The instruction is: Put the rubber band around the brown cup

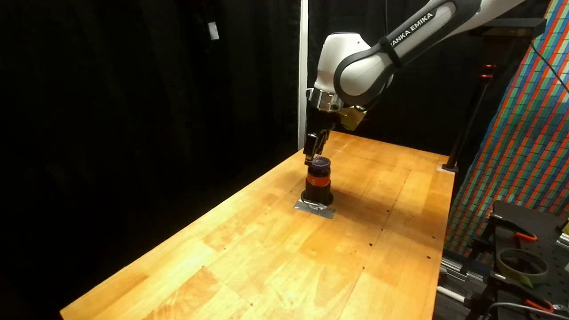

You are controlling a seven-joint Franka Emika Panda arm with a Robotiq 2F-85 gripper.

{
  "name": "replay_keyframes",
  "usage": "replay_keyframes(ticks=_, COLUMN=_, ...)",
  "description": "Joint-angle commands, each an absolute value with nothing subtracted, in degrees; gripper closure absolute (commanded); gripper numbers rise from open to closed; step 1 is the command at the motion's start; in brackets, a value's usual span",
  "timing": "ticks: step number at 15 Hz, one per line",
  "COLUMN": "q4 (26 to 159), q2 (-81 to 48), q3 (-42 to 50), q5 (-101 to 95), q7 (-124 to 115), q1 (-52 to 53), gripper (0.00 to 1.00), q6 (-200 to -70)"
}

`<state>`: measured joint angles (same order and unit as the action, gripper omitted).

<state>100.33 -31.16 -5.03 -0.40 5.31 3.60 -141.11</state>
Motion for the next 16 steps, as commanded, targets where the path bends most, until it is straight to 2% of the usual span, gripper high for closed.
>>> replay_keyframes(ticks=1, q4=96.3, q2=-34.3, q3=-6.5, q5=1.9, q7=7.9, q1=2.2, gripper=0.00, q6=-140.0)
replay_keyframes(ticks=8, q4=95.9, q2=-36.0, q3=-7.1, q5=4.6, q7=9.1, q1=0.6, gripper=0.00, q6=-136.1)
replay_keyframes(ticks=16, q4=105.3, q2=-27.7, q3=-6.8, q5=5.2, q7=8.7, q1=0.1, gripper=0.00, q6=-137.5)
